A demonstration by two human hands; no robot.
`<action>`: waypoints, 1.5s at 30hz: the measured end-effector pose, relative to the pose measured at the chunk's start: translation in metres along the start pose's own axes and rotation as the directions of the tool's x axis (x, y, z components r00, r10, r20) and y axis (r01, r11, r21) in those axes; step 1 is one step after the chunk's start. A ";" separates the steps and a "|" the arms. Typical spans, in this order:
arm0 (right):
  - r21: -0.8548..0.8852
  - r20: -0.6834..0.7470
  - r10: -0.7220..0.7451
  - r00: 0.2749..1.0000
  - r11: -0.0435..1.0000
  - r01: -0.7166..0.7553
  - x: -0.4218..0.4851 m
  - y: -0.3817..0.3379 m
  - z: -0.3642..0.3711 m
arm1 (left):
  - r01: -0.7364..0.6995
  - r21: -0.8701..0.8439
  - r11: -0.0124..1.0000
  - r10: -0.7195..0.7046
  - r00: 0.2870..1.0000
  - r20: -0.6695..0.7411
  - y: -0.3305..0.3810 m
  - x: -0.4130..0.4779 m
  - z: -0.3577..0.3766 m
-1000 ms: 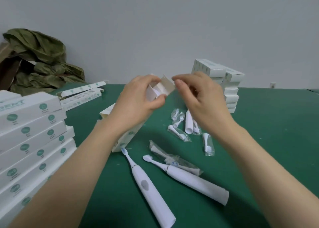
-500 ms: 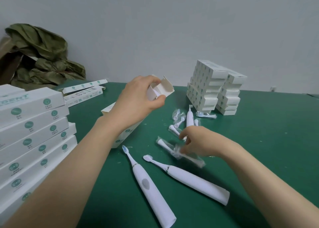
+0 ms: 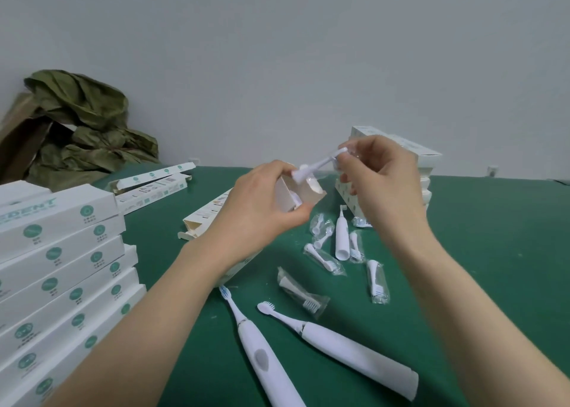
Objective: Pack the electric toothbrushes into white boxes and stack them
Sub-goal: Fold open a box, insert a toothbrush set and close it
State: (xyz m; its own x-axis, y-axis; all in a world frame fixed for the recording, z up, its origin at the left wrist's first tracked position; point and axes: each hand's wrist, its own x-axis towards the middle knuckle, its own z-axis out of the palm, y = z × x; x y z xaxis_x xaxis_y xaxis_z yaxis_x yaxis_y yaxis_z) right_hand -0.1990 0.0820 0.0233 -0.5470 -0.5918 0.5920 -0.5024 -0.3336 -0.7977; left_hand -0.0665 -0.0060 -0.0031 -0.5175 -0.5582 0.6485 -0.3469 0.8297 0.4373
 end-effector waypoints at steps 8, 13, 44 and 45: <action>-0.251 0.069 -0.394 0.917 0.882 0.398 -0.011 -0.013 0.003 | 0.017 0.009 1.000 -0.017 1.000 0.010 0.009 0.004 0.001; -0.346 0.082 -0.341 0.936 0.871 0.348 -0.006 -0.009 -0.001 | 0.012 -0.007 1.000 -0.012 1.000 -0.001 0.010 0.001 0.001; -0.279 0.183 -0.047 0.982 0.955 0.098 -0.007 0.037 0.011 | 0.101 0.048 0.994 -0.097 0.993 -0.066 -0.002 0.005 -0.003; -0.352 0.272 0.077 0.959 0.936 0.025 -0.008 0.041 0.011 | 0.115 0.073 0.991 -0.111 0.992 -0.064 -0.006 0.005 -0.004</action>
State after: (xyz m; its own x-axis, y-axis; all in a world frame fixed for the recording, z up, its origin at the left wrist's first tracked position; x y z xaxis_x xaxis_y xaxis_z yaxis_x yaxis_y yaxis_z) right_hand -0.2078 0.0649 -0.0159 -0.3808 -0.7930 0.4755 -0.7195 -0.0688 -0.6911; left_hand -0.0635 -0.0134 0.0001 -0.4250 -0.6456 0.6345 -0.4605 0.7577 0.4624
